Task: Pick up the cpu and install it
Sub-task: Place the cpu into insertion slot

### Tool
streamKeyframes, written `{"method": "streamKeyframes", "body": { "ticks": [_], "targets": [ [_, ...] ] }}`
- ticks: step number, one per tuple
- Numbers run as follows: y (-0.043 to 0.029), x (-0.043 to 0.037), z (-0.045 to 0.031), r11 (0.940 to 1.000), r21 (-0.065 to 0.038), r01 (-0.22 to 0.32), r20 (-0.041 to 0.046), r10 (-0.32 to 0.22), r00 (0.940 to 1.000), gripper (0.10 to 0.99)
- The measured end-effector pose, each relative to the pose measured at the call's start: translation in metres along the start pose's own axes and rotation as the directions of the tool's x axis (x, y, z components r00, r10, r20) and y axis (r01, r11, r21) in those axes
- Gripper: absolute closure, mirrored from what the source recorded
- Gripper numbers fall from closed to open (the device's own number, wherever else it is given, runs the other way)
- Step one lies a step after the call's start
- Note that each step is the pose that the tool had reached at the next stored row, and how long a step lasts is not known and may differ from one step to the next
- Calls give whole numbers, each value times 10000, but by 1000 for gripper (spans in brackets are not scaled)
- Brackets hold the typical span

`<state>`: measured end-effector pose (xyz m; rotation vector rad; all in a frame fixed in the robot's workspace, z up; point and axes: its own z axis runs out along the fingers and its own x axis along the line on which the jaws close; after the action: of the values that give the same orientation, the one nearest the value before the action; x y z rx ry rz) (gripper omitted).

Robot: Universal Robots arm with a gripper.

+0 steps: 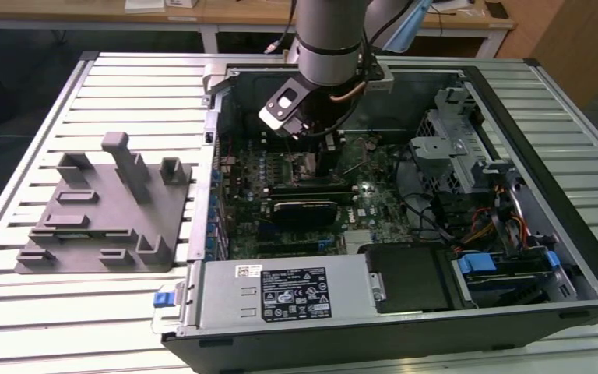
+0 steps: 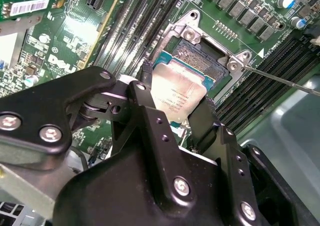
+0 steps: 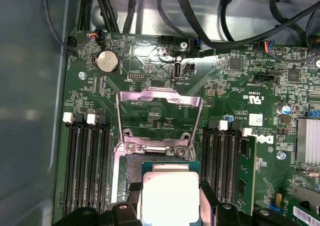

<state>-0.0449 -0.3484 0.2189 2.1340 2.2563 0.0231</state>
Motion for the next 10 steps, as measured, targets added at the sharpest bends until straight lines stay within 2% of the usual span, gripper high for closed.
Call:
{"method": "streamKeyframes", "body": {
  "ticks": [10],
  "targets": [
    [-1, 39, 42, 10000, 77, -14, -2, 14, 10000, 545]
  ]
}}
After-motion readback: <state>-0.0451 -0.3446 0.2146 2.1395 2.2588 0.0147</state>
